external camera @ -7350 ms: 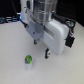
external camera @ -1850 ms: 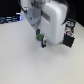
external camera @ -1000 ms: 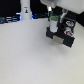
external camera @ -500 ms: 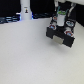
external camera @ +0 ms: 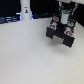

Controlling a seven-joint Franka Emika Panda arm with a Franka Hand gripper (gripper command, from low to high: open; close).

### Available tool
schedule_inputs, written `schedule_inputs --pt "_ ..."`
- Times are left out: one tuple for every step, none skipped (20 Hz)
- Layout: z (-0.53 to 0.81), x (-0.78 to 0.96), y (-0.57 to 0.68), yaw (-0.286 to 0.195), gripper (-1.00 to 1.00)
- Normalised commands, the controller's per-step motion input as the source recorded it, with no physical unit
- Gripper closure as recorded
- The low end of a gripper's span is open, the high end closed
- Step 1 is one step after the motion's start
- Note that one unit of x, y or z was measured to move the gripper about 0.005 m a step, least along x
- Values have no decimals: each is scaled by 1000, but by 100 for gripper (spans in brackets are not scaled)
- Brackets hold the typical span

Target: Open the kcup holder, insert the kcup into the holder, and close the kcup holder

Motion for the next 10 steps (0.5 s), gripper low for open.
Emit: schedule_inputs --pt "-298 -276 18 67 100" --pt "-306 -259 6 66 100" --pt "-295 -228 7 63 100" --pt "-291 -180 6 52 100" --pt "-298 -136 0 37 100" --pt "-284 -87 -17 29 100" --pt "-260 -50 -34 18 100" --pt "-233 -23 -49 13 100" --pt "-203 -4 -53 13 100" --pt "-183 14 -56 10 100"
